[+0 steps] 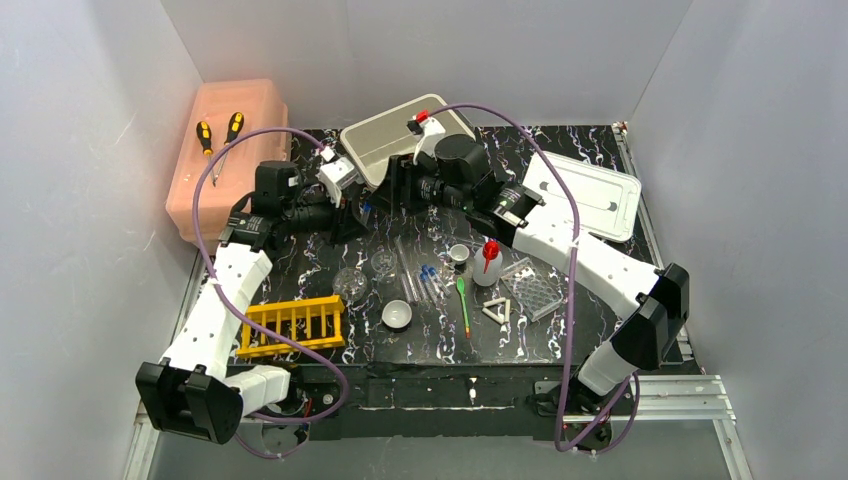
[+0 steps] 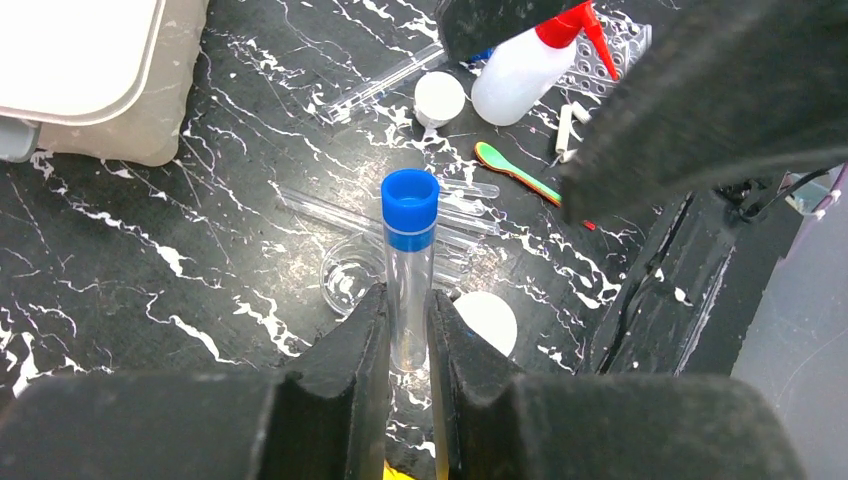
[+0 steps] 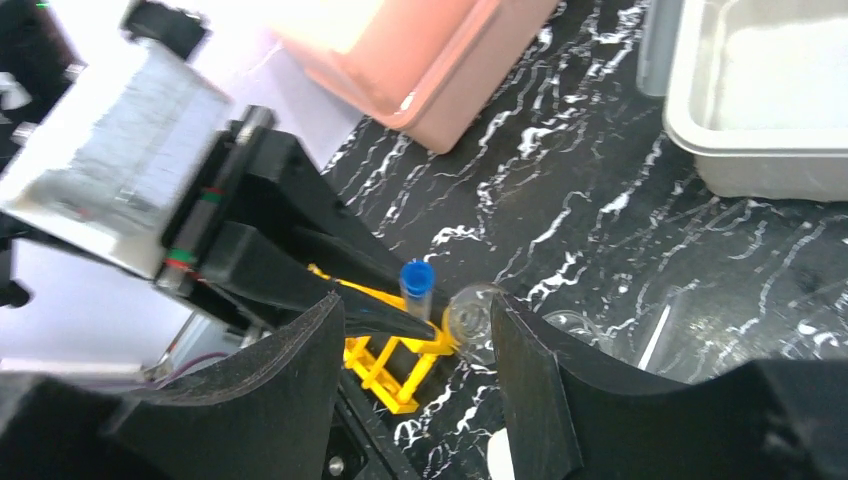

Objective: Organize the chemistry lab equipment
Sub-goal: Insert the test tube into the slot of the test tube rack.

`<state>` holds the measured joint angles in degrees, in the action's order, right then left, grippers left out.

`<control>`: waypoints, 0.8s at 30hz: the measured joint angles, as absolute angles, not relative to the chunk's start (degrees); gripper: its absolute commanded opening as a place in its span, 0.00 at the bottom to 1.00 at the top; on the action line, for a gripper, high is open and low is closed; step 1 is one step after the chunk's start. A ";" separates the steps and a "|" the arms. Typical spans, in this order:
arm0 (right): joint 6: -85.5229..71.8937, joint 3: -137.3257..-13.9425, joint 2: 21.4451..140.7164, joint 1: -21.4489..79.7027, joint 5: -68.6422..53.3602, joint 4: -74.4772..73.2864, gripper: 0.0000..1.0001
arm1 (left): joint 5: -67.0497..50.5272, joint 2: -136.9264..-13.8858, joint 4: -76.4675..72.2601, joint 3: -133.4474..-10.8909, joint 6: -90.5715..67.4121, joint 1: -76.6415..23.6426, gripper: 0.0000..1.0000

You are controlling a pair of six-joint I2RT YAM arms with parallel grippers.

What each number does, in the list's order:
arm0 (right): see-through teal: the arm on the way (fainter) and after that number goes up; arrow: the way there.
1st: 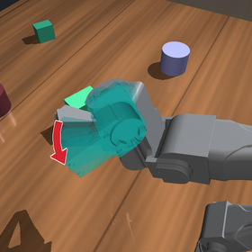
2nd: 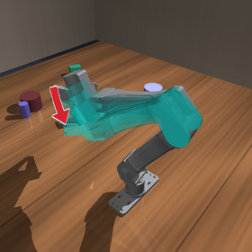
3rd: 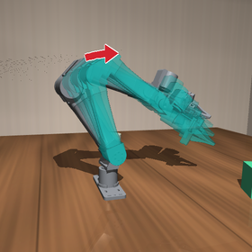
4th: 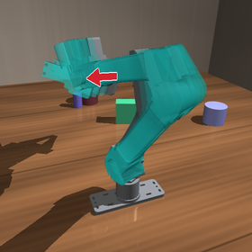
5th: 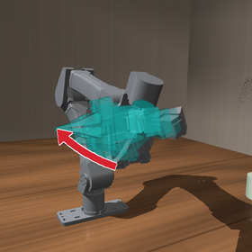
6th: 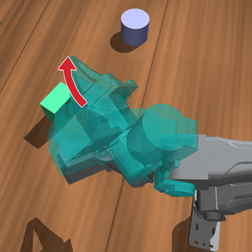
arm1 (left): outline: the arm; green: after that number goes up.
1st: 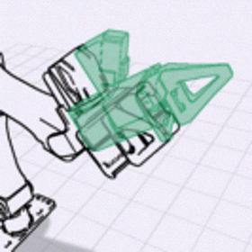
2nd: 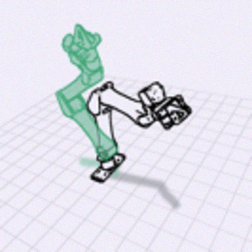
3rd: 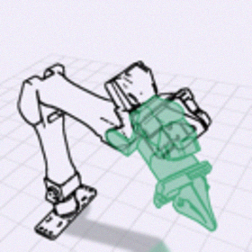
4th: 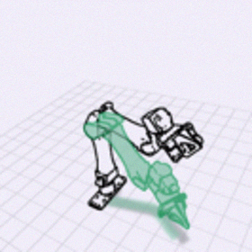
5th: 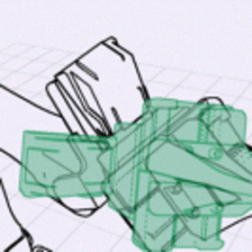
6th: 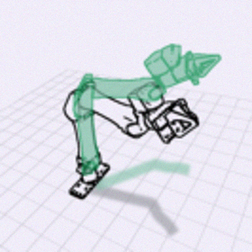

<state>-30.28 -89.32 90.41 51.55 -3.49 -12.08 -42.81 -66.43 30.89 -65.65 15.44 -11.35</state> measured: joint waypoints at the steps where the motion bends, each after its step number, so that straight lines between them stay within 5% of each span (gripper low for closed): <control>1: -30.15 -89.89 90.48 51.64 -4.78 -12.49 0.61 | -42.81 -66.43 30.89 -65.65 15.88 -11.60 0.00; 24: -30.06 -92.42 94.24 51.77 -10.72 -14.57 0.40 | -42.00 -66.19 32.42 -65.63 22.33 -14.74 0.00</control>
